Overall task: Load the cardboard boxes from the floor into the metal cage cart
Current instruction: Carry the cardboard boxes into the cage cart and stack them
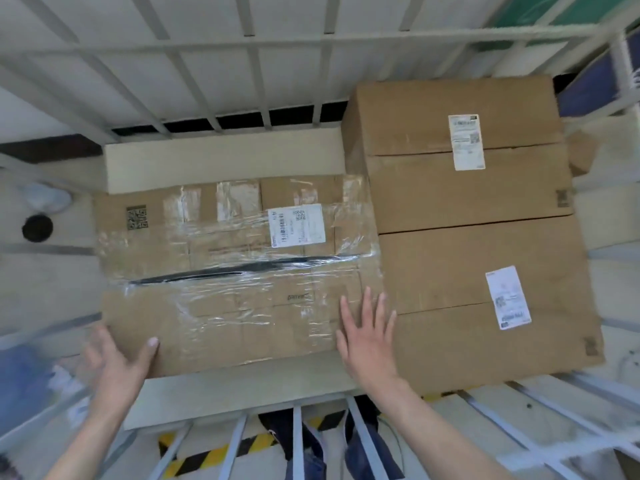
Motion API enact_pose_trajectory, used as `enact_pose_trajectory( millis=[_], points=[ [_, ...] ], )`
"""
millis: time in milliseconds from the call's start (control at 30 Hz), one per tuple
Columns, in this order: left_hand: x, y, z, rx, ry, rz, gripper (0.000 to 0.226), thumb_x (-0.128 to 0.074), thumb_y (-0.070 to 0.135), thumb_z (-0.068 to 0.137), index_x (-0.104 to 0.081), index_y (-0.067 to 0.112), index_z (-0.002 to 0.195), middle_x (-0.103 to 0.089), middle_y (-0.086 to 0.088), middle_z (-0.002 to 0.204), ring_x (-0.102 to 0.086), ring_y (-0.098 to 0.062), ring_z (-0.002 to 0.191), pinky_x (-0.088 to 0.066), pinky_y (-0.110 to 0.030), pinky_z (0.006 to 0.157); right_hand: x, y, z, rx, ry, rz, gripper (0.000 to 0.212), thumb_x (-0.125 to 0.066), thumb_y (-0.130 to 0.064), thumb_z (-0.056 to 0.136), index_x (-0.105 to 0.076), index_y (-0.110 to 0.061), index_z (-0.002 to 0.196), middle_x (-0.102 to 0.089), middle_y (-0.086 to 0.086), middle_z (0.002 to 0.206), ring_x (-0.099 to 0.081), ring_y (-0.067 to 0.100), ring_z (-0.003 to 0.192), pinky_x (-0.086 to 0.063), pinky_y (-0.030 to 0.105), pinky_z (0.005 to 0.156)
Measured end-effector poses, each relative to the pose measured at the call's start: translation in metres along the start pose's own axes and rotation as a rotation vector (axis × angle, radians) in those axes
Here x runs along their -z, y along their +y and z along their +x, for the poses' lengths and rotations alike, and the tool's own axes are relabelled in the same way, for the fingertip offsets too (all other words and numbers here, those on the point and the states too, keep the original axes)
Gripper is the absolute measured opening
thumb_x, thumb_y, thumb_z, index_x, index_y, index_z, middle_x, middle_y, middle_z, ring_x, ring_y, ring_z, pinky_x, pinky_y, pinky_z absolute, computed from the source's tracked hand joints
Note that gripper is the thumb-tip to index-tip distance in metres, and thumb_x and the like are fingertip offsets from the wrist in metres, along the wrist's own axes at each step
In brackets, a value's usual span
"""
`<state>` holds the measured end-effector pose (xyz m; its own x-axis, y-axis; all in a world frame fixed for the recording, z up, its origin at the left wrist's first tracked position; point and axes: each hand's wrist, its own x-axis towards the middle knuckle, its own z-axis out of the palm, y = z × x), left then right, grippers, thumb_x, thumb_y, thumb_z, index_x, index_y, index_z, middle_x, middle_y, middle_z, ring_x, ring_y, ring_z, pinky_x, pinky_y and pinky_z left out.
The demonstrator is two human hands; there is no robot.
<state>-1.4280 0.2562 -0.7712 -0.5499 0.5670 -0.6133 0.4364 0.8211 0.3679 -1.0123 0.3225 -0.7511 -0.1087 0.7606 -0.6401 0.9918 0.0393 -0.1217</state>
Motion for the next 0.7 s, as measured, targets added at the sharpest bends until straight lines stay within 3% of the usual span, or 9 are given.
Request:
enact_pose_trajectory(
  millis=[67, 133, 200, 267, 400, 467, 600, 700],
  points=[
    [-0.011, 0.006, -0.013, -0.204, 0.083, 0.304, 0.109, -0.046, 0.084, 0.073, -0.004, 0.031, 0.159, 0.006, -0.010, 0.167, 0.011, -0.021, 0.152, 0.013, -0.036, 0.119, -0.008, 0.000, 0.001, 0.010, -0.048, -0.024, 0.069, -0.001, -0.063, 0.098, 0.033, -0.031, 0.149, 0.044, 0.020, 0.152, 0.039, 0.046, 0.139, 0.007, 0.070, 0.115],
    [-0.027, 0.020, -0.022, -0.383, 0.003, 0.469, 0.110, -0.036, 0.093, 0.070, -0.007, 0.035, 0.158, 0.002, -0.014, 0.166, 0.017, -0.020, 0.150, 0.026, -0.031, 0.113, -0.008, 0.003, 0.005, 0.008, -0.087, -0.060, 0.086, 0.001, -0.083, 0.087, 0.036, -0.033, 0.147, 0.049, 0.017, 0.149, 0.044, 0.043, 0.136, 0.018, 0.070, 0.111],
    [-0.037, 0.034, -0.020, -0.407, -0.036, 0.522, 0.116, -0.033, 0.098, 0.063, -0.011, 0.033, 0.157, 0.000, -0.016, 0.166, 0.016, -0.025, 0.151, 0.030, -0.037, 0.110, -0.004, 0.003, 0.011, 0.013, -0.106, -0.114, 0.094, -0.001, -0.089, 0.082, 0.040, -0.032, 0.145, 0.051, 0.018, 0.147, 0.046, 0.044, 0.135, 0.016, 0.071, 0.111],
    [-0.036, 0.048, -0.007, -0.369, -0.037, 0.498, 0.116, -0.035, 0.097, 0.061, -0.012, 0.036, 0.157, 0.004, -0.012, 0.166, 0.017, -0.026, 0.152, 0.024, -0.047, 0.113, 0.007, 0.001, 0.022, 0.011, -0.115, -0.140, 0.093, -0.002, -0.087, 0.083, 0.042, -0.032, 0.144, 0.052, 0.019, 0.146, 0.047, 0.046, 0.134, 0.011, 0.071, 0.112],
    [-0.025, 0.103, 0.035, -0.329, 0.009, 0.420, 0.100, -0.033, 0.088, 0.068, -0.032, 0.037, 0.154, -0.006, -0.012, 0.167, 0.004, -0.030, 0.153, -0.002, -0.068, 0.113, 0.046, -0.006, 0.069, 0.017, -0.084, -0.100, 0.094, -0.008, -0.087, 0.082, 0.041, -0.034, 0.143, 0.052, 0.018, 0.146, 0.051, 0.043, 0.130, 0.016, 0.067, 0.112],
    [-0.018, 0.140, 0.061, -0.328, -0.004, 0.413, 0.102, -0.036, 0.088, 0.066, -0.030, 0.037, 0.155, -0.003, -0.013, 0.167, 0.006, -0.030, 0.153, -0.005, -0.069, 0.113, 0.069, -0.011, 0.100, 0.017, -0.055, -0.080, 0.096, -0.016, -0.086, 0.083, 0.035, -0.035, 0.147, 0.048, 0.018, 0.149, 0.049, 0.044, 0.131, 0.017, 0.066, 0.112],
    [0.003, 0.202, 0.119, -0.348, -0.084, 0.405, 0.109, -0.065, 0.082, 0.065, -0.024, 0.039, 0.156, 0.004, -0.010, 0.167, 0.008, -0.033, 0.152, -0.001, -0.065, 0.115, 0.111, -0.018, 0.160, 0.027, -0.018, -0.037, 0.098, -0.025, -0.086, 0.084, 0.022, -0.037, 0.154, 0.044, 0.015, 0.150, 0.045, 0.042, 0.133, 0.017, 0.066, 0.113],
    [0.008, 0.228, 0.146, -0.316, -0.113, 0.435, 0.105, -0.068, 0.077, 0.066, -0.030, 0.034, 0.154, 0.002, -0.013, 0.165, 0.004, -0.040, 0.150, -0.006, -0.067, 0.114, 0.127, -0.016, 0.188, 0.055, -0.029, -0.037, 0.100, -0.025, -0.090, 0.079, 0.021, -0.040, 0.153, 0.046, 0.014, 0.150, 0.049, 0.041, 0.131, 0.022, 0.064, 0.111]
  ],
)
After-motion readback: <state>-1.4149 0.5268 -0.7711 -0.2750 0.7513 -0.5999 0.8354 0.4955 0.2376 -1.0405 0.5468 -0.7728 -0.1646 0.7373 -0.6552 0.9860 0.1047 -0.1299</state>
